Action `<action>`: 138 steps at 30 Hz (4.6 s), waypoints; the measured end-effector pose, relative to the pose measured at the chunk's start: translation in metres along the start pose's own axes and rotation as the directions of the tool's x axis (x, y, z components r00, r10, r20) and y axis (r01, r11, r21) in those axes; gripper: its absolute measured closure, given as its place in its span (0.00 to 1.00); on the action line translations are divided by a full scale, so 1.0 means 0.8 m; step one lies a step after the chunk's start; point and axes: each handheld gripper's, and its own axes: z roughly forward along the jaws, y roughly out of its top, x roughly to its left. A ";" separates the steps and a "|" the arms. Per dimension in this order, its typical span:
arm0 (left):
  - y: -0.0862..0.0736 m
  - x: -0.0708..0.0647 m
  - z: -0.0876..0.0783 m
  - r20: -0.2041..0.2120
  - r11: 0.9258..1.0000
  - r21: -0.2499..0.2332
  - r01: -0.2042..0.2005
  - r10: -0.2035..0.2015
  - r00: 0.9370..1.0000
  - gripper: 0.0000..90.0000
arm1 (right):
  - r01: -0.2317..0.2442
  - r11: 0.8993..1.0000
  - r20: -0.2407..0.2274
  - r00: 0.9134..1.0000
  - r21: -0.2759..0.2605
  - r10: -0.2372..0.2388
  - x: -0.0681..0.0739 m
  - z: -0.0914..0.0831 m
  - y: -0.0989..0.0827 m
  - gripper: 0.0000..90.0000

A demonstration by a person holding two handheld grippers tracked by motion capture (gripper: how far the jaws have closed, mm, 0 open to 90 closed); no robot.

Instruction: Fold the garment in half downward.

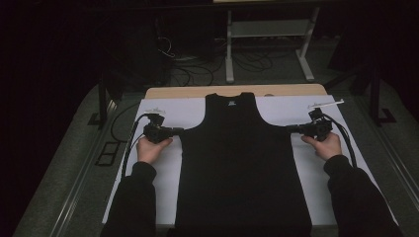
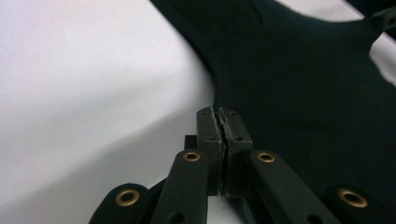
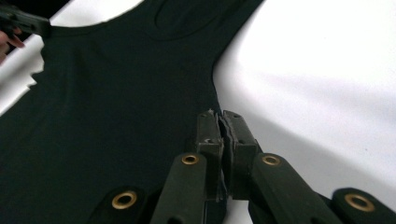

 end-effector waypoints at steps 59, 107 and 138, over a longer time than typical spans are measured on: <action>-0.045 -0.042 -0.065 0.077 0.992 -0.090 0.090 -0.084 0.994 0.96 | -0.044 0.990 -0.018 0.999 -0.131 0.042 0.049 -0.074 -0.058 0.95; -0.106 -0.074 -0.069 0.125 0.991 0.121 0.054 -0.069 0.990 0.96 | -0.119 0.991 -0.023 0.992 0.066 0.121 0.076 -0.083 -0.130 0.94; -0.109 -0.075 -0.065 0.119 0.986 0.159 0.055 -0.074 0.990 0.82 | -0.122 0.988 -0.030 0.992 0.099 0.125 0.080 -0.080 -0.142 0.82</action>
